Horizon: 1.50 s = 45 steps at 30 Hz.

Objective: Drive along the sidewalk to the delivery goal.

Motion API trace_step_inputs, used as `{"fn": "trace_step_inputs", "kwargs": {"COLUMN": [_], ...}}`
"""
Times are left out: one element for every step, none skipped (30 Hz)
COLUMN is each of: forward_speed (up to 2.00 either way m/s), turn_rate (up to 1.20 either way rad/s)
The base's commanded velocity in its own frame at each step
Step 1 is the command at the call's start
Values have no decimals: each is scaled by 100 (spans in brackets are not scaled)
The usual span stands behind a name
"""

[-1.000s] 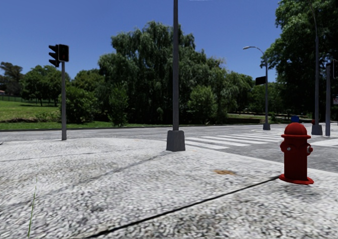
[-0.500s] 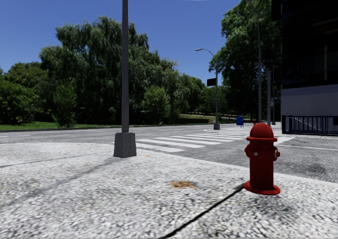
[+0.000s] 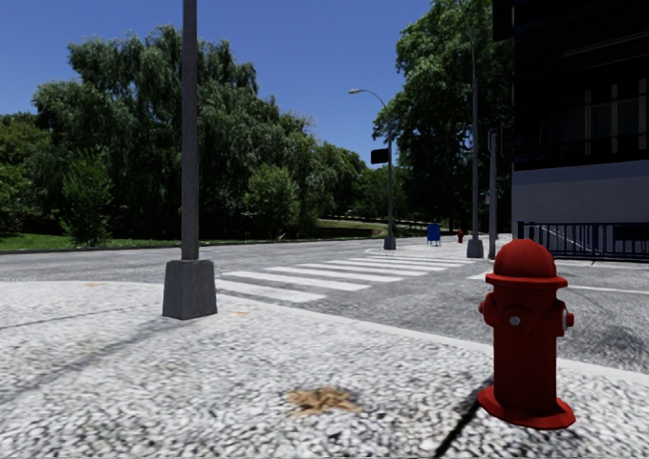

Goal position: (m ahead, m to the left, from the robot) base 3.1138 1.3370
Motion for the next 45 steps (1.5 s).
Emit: {"fn": "trace_step_inputs", "kwargs": {"forward_speed": [121,121,121,121,121,121,121,121,121,121,121,121,121,121,121,121,121,121,121,121,120,120,119,119,119,119,116,116,115,114,114,113,113,112,112,111,111,111,110,110,110,110,110,110,110], "turn_rate": [26,28,28,28,29,30,32,32,40,46,48,48,48,48,48,48,48,48,48,50,52,52,56,58,58,63,65,65,65,67,74,78,78,80,81,81,81,82,82,82,82,82,82,82,82]}}
